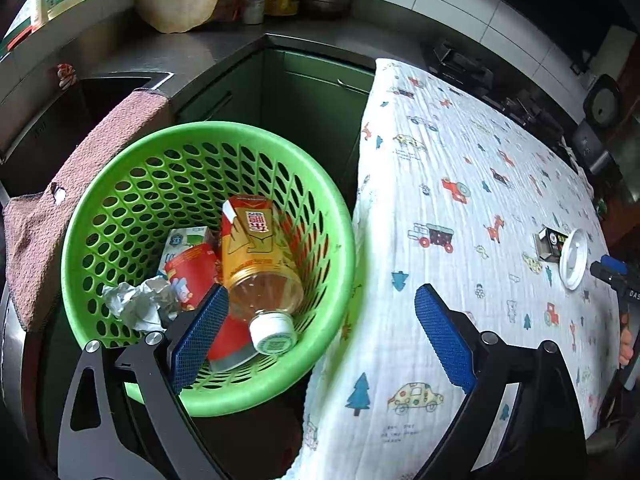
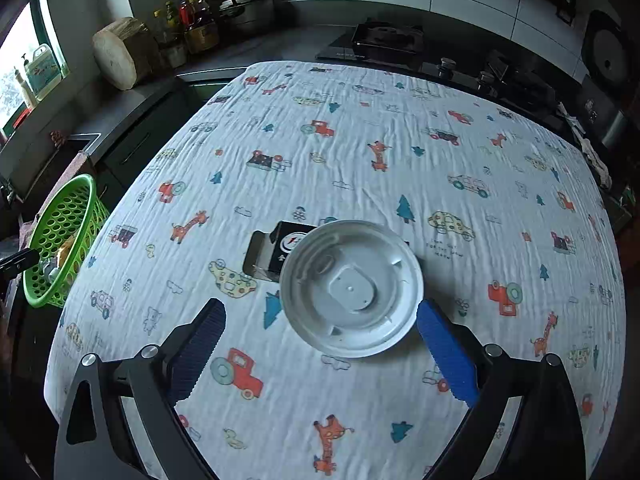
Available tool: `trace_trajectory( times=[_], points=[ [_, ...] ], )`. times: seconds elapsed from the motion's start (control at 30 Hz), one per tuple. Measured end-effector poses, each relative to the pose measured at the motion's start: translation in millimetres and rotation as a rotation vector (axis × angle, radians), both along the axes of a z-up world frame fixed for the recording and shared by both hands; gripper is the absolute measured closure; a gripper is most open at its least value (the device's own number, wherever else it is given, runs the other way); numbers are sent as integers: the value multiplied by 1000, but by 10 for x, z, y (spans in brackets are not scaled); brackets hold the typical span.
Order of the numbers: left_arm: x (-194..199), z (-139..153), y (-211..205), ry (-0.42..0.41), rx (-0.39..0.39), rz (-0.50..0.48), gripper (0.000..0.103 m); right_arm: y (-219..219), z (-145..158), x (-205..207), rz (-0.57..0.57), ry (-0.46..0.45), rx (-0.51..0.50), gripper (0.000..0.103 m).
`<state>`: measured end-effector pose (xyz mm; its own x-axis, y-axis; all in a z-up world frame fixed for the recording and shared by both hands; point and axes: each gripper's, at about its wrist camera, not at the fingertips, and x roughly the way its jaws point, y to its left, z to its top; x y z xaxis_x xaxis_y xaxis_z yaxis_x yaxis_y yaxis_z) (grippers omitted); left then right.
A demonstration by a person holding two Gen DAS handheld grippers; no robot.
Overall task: Collect trash
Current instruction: 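Move both tools back to the table toward the white lid and black glue box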
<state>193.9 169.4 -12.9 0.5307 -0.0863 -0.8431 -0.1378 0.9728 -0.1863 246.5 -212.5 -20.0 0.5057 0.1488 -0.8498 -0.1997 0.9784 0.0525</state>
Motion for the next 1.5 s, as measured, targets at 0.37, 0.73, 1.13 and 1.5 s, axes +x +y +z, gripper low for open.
trace_trajectory(
  times=[0.37,0.73,1.13,1.5],
  points=[
    [140,-68,-396,29,32,-60,10,-311,-325,37,-5,44,70,10],
    [224,-197,-527,65,49,-76,10,-208,-526,35,71,58,27,9],
    [309,-283,-603,85,54,-88,10,-103,-626,141,88,35,-35,8],
    [378,-285,-814,79,54,-136,10,-74,-596,192,55,3,-22,10]
  ],
)
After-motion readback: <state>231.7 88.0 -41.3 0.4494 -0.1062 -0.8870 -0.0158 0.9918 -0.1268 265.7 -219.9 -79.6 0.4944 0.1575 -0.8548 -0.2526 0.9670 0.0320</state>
